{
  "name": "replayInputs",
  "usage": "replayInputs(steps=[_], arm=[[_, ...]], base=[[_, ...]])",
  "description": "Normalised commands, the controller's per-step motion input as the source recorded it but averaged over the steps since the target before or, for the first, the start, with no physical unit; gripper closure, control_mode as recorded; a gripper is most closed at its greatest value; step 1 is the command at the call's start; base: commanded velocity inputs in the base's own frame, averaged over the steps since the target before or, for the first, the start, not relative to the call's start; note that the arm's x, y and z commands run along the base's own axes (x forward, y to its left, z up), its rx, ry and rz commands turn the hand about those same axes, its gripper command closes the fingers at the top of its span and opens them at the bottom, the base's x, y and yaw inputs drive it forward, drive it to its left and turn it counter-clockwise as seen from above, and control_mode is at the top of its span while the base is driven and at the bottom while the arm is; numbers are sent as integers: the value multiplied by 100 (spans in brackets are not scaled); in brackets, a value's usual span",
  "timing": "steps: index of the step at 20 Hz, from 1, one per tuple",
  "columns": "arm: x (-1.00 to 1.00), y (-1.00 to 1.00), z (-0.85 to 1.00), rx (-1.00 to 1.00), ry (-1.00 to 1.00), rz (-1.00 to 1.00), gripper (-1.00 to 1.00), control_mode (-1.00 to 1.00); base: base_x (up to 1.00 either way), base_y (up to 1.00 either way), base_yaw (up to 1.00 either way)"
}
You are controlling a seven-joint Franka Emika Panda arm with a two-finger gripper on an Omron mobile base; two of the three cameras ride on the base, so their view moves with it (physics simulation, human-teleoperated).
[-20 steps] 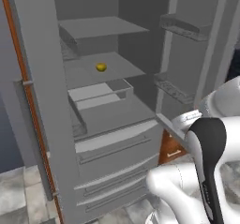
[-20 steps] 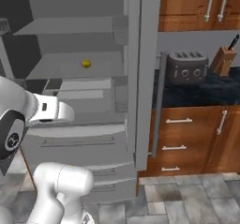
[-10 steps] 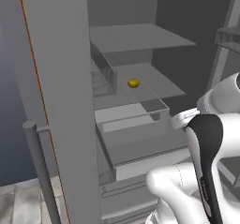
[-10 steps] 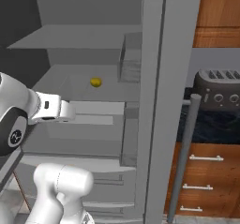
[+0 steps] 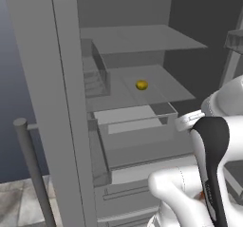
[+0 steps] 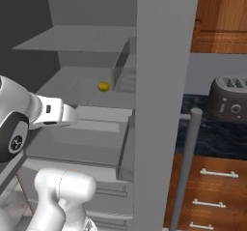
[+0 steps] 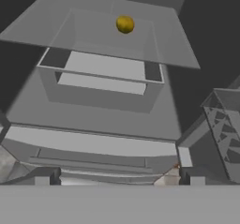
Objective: Open the fridge, remove the orange, squash, and chicken drumstick, and place them on any counter.
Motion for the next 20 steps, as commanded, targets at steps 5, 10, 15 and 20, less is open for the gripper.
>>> replayInputs(steps=[5,10,15,20], arm=[[0,0,0,0,0,0,-100,100],[6,0,-9,0,1,0,-100,-100],[45,0,-25,0,3,0,-100,-100],[32,-1,-38,6,-7,0,-100,-100]], base=[[44,0,11],[2,0,0],[0,0,0],[0,0,0]])
